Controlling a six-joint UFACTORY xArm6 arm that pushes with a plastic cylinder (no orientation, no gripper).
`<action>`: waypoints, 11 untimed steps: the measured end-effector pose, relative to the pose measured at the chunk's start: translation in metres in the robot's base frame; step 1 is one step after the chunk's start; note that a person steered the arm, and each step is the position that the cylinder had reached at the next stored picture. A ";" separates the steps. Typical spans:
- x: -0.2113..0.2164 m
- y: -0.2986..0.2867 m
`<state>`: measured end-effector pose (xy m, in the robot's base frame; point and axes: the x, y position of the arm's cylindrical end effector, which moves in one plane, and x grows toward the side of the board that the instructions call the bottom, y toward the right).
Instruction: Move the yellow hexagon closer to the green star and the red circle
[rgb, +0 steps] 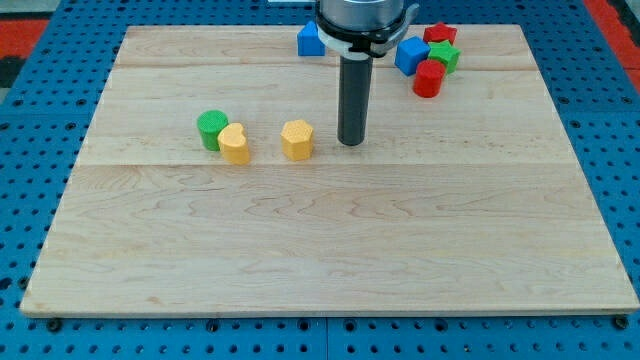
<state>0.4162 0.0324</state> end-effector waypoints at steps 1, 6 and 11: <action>0.049 -0.029; -0.004 -0.076; -0.063 0.040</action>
<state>0.3534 0.0728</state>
